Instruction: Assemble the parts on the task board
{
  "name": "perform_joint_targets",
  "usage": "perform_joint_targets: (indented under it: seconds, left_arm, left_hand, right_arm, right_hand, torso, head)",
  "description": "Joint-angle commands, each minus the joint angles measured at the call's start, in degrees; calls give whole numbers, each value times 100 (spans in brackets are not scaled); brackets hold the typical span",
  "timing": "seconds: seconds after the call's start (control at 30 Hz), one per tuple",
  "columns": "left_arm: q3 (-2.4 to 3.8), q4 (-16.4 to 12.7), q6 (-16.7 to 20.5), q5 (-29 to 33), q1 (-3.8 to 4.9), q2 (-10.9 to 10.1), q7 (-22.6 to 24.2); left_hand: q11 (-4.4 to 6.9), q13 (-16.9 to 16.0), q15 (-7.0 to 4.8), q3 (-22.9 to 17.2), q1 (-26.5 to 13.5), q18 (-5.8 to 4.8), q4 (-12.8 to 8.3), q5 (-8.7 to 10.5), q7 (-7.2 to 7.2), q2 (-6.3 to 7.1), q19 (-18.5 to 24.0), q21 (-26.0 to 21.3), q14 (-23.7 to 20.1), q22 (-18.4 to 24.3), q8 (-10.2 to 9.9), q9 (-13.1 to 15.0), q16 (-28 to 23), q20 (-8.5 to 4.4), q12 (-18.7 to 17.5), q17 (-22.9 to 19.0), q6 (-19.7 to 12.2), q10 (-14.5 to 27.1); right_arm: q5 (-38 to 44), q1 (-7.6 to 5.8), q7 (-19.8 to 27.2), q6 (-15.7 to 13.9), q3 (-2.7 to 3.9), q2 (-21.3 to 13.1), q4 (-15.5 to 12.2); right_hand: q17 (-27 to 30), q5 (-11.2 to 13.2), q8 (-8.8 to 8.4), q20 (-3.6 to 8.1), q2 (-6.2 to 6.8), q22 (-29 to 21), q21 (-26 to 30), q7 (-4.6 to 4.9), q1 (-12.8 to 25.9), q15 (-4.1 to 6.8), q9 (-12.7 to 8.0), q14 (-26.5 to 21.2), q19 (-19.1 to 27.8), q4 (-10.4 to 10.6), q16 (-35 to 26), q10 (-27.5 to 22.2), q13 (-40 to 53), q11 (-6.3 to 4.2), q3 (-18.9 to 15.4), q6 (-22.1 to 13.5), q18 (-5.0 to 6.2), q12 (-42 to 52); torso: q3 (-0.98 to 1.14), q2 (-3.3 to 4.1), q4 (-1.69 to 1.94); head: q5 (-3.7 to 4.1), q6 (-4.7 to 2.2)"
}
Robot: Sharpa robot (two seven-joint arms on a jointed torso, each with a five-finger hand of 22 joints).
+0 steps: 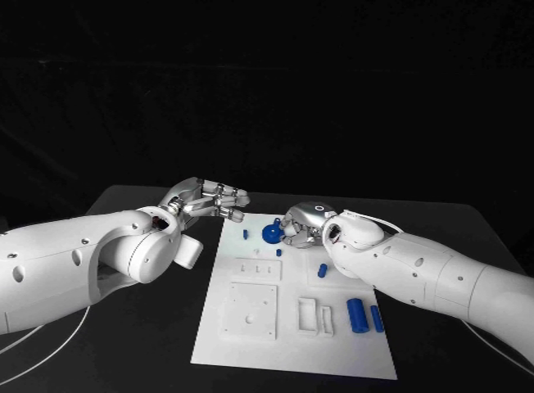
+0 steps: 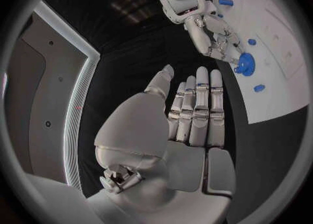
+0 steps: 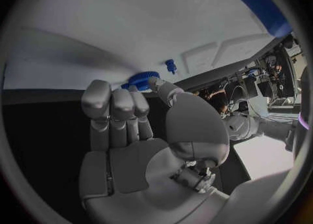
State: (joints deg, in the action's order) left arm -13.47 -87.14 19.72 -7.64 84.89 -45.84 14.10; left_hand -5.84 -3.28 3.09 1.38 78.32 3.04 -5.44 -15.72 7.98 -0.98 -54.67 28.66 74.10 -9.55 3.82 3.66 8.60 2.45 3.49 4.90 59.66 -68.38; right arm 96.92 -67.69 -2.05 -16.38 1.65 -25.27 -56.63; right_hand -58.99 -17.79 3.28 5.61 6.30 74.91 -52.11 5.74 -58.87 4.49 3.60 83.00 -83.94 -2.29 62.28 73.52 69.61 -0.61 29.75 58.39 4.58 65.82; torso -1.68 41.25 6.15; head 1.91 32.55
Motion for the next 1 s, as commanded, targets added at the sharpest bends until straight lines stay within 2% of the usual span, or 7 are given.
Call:
perform_joint_targets:
  seconds: [0.03, 0.2, 0.37, 0.63, 0.73, 0.87, 1.0]
  left_arm:
    - [5, -4, -62, -4, 19, 2, 43]
    - [5, 9, -55, -4, 19, -16, 47]
    - [5, 29, -50, -4, 19, -36, 52]
    - [4, 121, -54, -4, 19, -65, 76]
    - [0, 171, -70, -3, 18, -76, 84]
    - [-6, 235, -85, -3, 17, -89, 91]
    - [-13, 290, -114, -3, 12, -91, 93]
  left_hand:
    - [1, -8, 31, 6, -23, -1, 32, -32, -11, 28, -30, -26, 18, 5, -12, 3, -29, -4, -14, 6, -42, 46]
    - [-1, -8, 31, -24, -6, -1, 73, -34, -8, 54, -43, -40, 18, 29, -14, 2, -29, -5, -14, 6, -54, 51]
    - [1, -8, 31, -30, 4, 0, 72, -33, -9, 61, -45, -41, 17, 31, -13, 2, -29, -6, -14, 6, -53, 50]
    - [3, -7, 29, -44, 17, -1, 73, -31, -13, 69, -47, -40, 18, 35, -10, 3, -29, -7, -14, 5, -38, 42]
    - [8, -8, 26, -53, 24, -1, 71, -31, -15, 64, -46, -38, 20, 35, -10, 3, -29, -8, -12, 6, -31, 27]
    - [23, -7, 21, -70, 37, -3, 65, -31, -20, 60, -45, -33, 20, 34, -10, 3, -28, -13, -13, 6, -19, -20]
    - [58, -7, 9, -102, 44, -13, 57, -27, -29, 62, -40, -20, 25, 29, -11, 3, -26, -24, -15, 6, -6, -133]
  right_arm:
    - [-137, 15, 58, -366, -4, -72, -53]
    - [-370, 18, 135, -734, 20, -236, -249]
    - [-607, 16, 174, -781, 128, -450, -489]
    - [-1281, 12, 473, -458, 432, -974, -898]
    - [-1513, 11, 645, -299, 527, -1222, -1031]
    - [-1781, 10, 857, -115, 625, -1523, -1125]
    - [-2049, 10, 1029, 82, 687, -1781, -1142]
  right_hand:
    - [-13, -59, 27, -23, 53, 645, -37, 16, 40, -17, -3, 1, -264, -37, 20, -11, 9, 27, -3, 52, 58, 43]
    - [-18, -92, 23, -40, 92, 652, -70, 27, -94, -38, -5, 0, -272, -29, 40, 11, 6, 49, -399, 78, 66, 54]
    - [-11, -126, 27, -44, 103, 650, -68, 22, -300, -36, -3, -2, -266, 92, 44, 5, -7, 52, -803, 80, 70, 46]
    - [26, -204, 27, -51, 92, 646, -37, 34, -759, -44, -3, -12, -241, 90, 3, -25, -25, 67, -1249, 120, 67, 30]
    - [3, -259, 24, -58, 40, 645, -27, 33, -1021, -51, -4, -14, -228, -98, 20, -29, -30, 73, -1605, 187, 60, 33]
    - [10, -193, 25, -65, 7, 638, 1, 39, -1239, -59, -3, -26, -207, -255, 3, -48, -55, 81, -1859, 203, 47, 10]
    - [61, -199, 27, -63, -61, 623, 74, 46, -1428, -63, -2, -43, -182, -442, -61, -86, -97, 85, -2151, 204, 29, -31]
  torso:
    - [5, -1, -6]
    - [8, -5, -17]
    - [15, -12, -42]
    - [58, -45, -144]
    - [75, -59, -189]
    - [102, -78, -256]
    - [118, -101, -290]
  head:
    - [5, -16]
    - [18, -32]
    - [48, -48]
    - [32, -68]
    - [13, -76]
    - [17, -82]
    - [33, -74]
